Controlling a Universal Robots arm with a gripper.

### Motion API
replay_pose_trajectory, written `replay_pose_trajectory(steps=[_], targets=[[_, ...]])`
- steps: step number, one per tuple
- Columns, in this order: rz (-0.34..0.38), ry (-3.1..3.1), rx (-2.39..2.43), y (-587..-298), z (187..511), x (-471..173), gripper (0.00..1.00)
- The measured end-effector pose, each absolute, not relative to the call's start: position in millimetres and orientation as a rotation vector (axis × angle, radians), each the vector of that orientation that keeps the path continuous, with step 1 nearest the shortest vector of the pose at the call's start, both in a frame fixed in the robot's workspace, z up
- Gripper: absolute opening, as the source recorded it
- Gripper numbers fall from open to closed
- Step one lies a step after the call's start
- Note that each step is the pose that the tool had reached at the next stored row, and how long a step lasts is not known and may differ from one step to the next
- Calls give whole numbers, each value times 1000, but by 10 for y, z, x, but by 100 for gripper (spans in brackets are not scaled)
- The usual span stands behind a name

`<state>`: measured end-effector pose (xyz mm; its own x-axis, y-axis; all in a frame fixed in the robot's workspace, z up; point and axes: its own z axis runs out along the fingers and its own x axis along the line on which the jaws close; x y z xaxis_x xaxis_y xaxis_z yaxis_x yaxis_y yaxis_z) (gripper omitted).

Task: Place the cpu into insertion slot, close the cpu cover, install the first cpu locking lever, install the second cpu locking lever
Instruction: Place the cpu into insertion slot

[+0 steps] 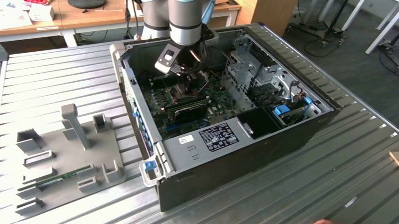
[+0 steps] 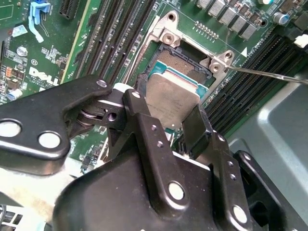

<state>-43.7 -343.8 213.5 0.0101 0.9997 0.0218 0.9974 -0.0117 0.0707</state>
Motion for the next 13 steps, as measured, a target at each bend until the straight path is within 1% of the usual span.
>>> replay_pose_trajectory(steps=[13], targets=[[120, 2190, 2187, -3437, 2045, -493, 54]])
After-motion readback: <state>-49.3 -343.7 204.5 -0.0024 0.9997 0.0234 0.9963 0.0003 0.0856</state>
